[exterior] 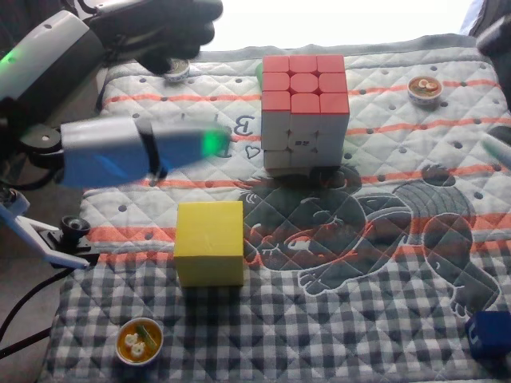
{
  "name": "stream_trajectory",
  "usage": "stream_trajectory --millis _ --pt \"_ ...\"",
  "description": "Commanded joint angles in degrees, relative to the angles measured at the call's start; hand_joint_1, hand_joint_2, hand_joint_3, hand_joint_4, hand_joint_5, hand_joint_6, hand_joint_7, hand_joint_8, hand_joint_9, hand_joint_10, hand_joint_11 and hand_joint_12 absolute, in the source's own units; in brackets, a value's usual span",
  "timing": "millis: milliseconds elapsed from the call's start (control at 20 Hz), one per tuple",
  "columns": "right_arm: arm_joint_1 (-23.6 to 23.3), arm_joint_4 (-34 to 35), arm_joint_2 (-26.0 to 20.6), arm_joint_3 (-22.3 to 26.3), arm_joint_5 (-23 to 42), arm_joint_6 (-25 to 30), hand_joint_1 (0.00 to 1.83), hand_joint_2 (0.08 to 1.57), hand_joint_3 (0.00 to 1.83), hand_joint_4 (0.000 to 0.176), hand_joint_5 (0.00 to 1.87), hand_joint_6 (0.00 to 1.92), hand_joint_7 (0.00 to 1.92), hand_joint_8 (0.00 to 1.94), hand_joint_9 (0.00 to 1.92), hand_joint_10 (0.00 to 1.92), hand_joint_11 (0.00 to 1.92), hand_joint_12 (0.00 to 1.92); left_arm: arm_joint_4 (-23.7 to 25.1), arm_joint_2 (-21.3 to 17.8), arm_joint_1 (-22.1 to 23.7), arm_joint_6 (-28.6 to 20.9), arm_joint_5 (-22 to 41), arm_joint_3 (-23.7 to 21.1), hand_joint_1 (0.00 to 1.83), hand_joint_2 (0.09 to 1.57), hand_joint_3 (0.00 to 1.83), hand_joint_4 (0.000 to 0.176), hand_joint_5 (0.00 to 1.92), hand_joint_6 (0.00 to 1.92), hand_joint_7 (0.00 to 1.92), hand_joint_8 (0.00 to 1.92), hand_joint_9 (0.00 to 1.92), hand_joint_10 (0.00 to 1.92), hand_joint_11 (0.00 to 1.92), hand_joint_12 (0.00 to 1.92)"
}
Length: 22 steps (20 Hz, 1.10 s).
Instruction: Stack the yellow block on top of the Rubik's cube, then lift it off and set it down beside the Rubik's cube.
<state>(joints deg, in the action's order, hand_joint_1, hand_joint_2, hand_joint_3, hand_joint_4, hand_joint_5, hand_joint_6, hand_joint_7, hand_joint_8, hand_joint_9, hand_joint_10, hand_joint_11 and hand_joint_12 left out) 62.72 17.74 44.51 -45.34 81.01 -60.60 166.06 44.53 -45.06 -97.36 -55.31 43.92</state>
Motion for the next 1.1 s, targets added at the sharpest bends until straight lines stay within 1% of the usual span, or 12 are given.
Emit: stream_trajectory --millis 0,50,100,150,200,300,450,600,700,750,900,1050 --pt "-0.42 -0.47 -0.06 -0.28 7.34 0.14 1.12 0.96 0.14 0.000 0.45 0.87 0.47 0.88 0.39 1.21 0.35 1.67 1.45 0.10 0.63 -0.50 -6.93 0.14 0.80 0.82 0.06 0.000 0.44 0.08 0.45 0.02 0.21 0.37 0.00 1.13" --pt "-0.42 -0.47 -0.06 -0.27 7.54 0.15 1.11 0.97 0.10 0.000 0.45 0.87 0.46 0.83 0.37 1.17 0.35 1.66 1.45 0.10 0.62 -0.49 -6.93 0.15 0.79 0.81 0.03 0.000 0.48 0.05 0.39 0.00 0.20 0.25 0.00 1.01" --pt "-0.42 -0.47 -0.06 -0.27 7.60 0.15 1.09 0.98 0.09 0.000 0.44 0.86 0.46 0.83 0.36 1.18 0.34 1.68 1.46 0.11 0.61 -0.49 -6.91 0.16 0.80 0.82 0.03 0.000 0.41 0.01 0.40 0.01 0.28 0.25 0.00 1.20" --pt "-0.40 -0.47 -0.06 -0.27 7.61 0.35 1.09 0.98 0.07 0.000 0.44 0.86 0.45 0.85 0.36 1.20 0.34 1.68 1.40 0.15 0.61 -0.49 -6.24 0.21 0.78 0.84 0.03 0.029 0.38 0.00 0.46 0.03 0.35 0.25 0.00 1.32" --pt "-0.37 -0.45 -0.05 -0.27 7.61 0.38 1.08 0.99 0.06 0.000 0.43 0.89 0.45 0.89 0.36 1.22 0.35 1.69 1.23 0.20 0.63 -0.49 -4.89 0.42 0.79 0.88 0.03 0.000 0.40 0.01 0.47 0.03 0.35 0.24 0.00 1.27" --pt "-0.33 -0.31 0.06 -0.26 7.61 0.41 1.08 1.00 0.06 0.000 0.40 0.92 0.44 0.89 0.37 1.20 0.31 1.68 0.84 0.89 0.73 -0.49 -0.64 1.26 0.84 0.90 0.02 0.000 0.47 0.02 0.46 0.01 0.32 0.19 0.00 1.14" --pt "-0.32 -0.16 0.12 -0.27 7.61 0.41 1.06 1.03 0.05 0.000 0.38 0.97 0.43 0.90 0.36 1.22 0.29 1.67 1.16 2.39 1.67 -0.49 5.72 2.61 0.85 0.86 0.00 0.000 0.34 0.00 0.45 0.00 0.32 0.21 0.00 1.29" --pt "-0.24 -0.08 0.13 -0.27 7.61 0.44 1.07 1.06 0.04 0.000 0.32 0.97 0.39 0.95 0.33 1.26 0.23 1.70 2.51 3.90 2.95 -0.48 12.49 3.63 0.82 0.78 0.00 0.000 0.40 0.01 0.40 0.00 0.12 0.64 0.00 1.43" --pt "-0.24 -0.06 0.13 -0.27 7.61 0.44 1.07 1.07 0.04 0.000 0.31 0.96 0.39 0.93 0.34 1.24 0.21 1.71 3.72 4.31 3.28 -0.48 16.11 3.75 0.77 0.74 0.00 0.000 0.38 0.00 0.32 0.00 0.03 0.70 0.00 1.42" --pt "-0.24 -0.06 0.13 -0.27 7.61 0.45 1.08 1.06 0.04 0.000 0.32 0.95 0.40 0.90 0.35 1.22 0.23 1.71 4.10 4.34 3.30 -0.48 17.41 3.72 0.78 0.74 0.00 0.000 0.36 0.00 0.30 0.00 0.02 0.68 0.00 1.37" --pt "-0.22 -0.06 0.13 -0.28 7.61 0.46 1.06 1.07 0.03 0.000 0.34 0.95 0.40 0.95 0.33 1.26 0.27 1.76 5.20 4.34 3.30 -0.48 21.22 3.76 0.80 0.75 0.00 0.000 0.31 0.00 0.25 0.00 0.10 0.34 0.00 1.24" --pt "-0.24 -0.06 0.13 -0.29 7.61 0.49 1.03 1.08 0.03 0.000 0.40 0.98 0.46 1.00 0.38 1.28 0.36 1.73 5.53 4.91 3.38 -0.48 24.85 4.68 0.78 0.74 0.00 0.000 0.29 0.00 0.26 0.00 0.15 0.17 0.00 1.07"
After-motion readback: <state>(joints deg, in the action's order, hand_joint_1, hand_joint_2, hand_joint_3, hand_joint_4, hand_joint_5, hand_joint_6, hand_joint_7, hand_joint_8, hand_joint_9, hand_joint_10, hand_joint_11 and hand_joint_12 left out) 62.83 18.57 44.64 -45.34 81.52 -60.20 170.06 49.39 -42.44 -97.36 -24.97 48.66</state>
